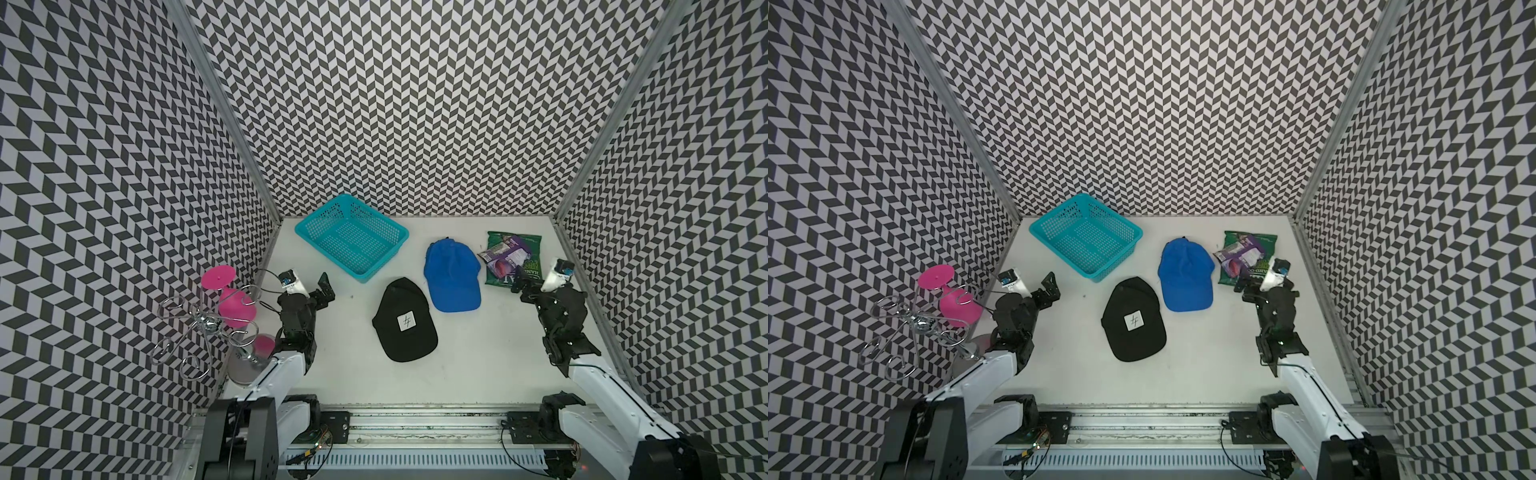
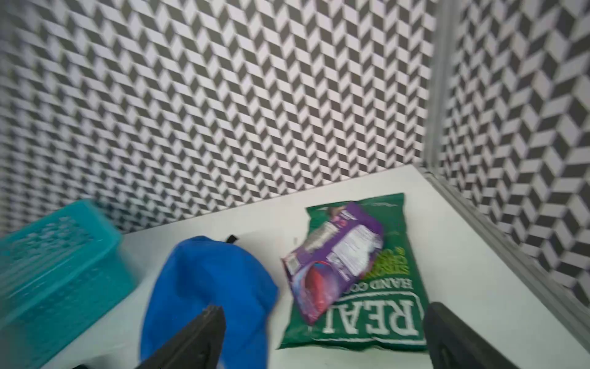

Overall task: Turn the baseball cap inside out
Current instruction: Reset both arms

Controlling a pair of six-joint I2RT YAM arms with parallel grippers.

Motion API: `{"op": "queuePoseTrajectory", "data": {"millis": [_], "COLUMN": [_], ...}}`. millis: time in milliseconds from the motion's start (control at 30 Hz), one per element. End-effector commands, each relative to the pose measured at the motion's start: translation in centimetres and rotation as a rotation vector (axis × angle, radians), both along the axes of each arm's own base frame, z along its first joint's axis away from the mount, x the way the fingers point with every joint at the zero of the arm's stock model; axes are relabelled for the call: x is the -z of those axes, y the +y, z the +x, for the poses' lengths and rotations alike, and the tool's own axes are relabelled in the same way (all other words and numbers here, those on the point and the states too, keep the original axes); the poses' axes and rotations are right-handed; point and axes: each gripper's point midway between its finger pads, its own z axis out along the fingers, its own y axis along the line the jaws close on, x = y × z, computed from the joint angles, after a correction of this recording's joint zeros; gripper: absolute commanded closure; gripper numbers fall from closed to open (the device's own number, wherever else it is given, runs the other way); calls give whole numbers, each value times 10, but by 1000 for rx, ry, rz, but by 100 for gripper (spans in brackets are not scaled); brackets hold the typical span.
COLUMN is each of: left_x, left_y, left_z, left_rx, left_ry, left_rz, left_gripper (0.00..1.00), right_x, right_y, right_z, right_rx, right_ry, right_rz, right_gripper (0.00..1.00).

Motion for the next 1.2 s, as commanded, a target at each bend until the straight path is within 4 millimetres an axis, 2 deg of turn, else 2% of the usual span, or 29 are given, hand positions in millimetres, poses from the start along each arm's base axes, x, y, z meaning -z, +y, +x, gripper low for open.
{"op": "queuePoseTrajectory", "data": {"millis": [0,33,100,167,200,233,300,367,400,433,500,567,600,700,767,867,1167], "left_x": [-50,-39,-25,-15,-21,-19,-1,-2,-1,-2,-1,-2,-2,-2,-2,-2,-2], "left_y": [4,-1,-14,-12,-11,-13,-12,-16,-16,-16,-16,-16,-16,-16,-16,-16,-16], "left_z": [8,15,10,4,7,15,37,35,36,35,35,35,35,35,35,35,35], "left_rx": [-7,29,94,75,65,87,77,71,72,72,72,70,71,71,71,71,71], "left_ry": [-249,-199,-217,-244,-286,-260,-115,-132,-119,-125,-122,-130,-127,-127,-126,-125,-125], "left_rz": [156,159,191,192,200,200,183,215,212,215,214,216,215,215,215,215,215], "left_gripper": [0,0,0,0,0,0,0,0,0,0,0,0,0,0,0,0,0], "right_x": [-18,2,14,19,21,20,19,18,28,18,21,36,33,43,33,42,44], "right_y": [-21,-22,-21,-20,-20,-20,-15,-15,-12,-8,0,1,1,8,7,9,12], "right_z": [-3,-6,-1,2,2,2,10,19,26,37,39,35,34,54,45,54,59], "right_rx": [117,120,106,100,96,95,61,58,33,9,-32,-38,-37,-86,-74,-92,-109], "right_ry": [-152,-112,-86,-96,-112,-136,-141,-147,-99,-121,-154,-161,-202,-94,-174,-86,-79], "right_rz": [-72,-94,-129,-146,-150,-148,-170,-160,-160,-156,-149,-147,-149,-161,-160,-166,-167], "right_gripper": [0,1,0,0,0,0,0,0,0,0,0,0,1,0,0,0,0]}}
